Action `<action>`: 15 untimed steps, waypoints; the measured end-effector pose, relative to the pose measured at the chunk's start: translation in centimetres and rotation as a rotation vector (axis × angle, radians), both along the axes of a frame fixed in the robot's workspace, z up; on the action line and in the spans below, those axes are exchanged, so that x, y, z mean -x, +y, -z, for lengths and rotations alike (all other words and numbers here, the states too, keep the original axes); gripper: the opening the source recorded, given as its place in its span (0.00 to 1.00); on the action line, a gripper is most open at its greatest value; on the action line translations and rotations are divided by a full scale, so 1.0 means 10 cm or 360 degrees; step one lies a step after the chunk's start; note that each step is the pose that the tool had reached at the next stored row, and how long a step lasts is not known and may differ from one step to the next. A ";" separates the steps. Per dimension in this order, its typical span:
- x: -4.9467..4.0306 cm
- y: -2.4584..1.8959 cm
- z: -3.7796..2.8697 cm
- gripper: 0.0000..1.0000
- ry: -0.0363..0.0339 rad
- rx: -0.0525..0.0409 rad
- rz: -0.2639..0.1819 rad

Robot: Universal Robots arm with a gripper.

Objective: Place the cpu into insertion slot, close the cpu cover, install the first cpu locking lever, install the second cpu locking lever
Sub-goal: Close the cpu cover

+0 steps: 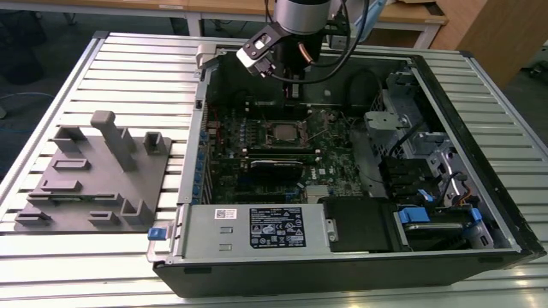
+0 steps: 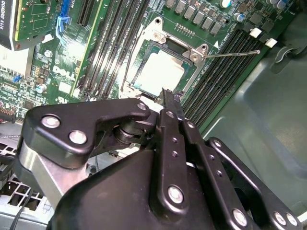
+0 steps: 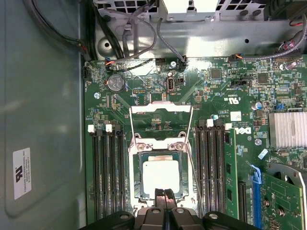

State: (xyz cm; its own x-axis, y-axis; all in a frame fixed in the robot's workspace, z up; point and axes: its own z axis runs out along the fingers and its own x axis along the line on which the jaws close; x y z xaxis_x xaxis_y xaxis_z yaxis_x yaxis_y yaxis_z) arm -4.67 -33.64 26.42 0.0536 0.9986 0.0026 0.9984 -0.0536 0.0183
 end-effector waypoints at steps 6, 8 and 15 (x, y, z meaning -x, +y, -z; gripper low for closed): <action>0.000 0.000 -0.017 0.10 0.0000 0.0000 0.0000; 0.000 0.000 -0.018 0.10 0.0000 0.0000 0.0000; 0.000 0.000 -0.024 0.10 0.0000 0.0000 0.0000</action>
State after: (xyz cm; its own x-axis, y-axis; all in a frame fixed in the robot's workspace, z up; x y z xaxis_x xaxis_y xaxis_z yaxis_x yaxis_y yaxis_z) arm -4.67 -33.64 26.65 0.0536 0.9986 0.0024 0.9984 -0.0536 0.0181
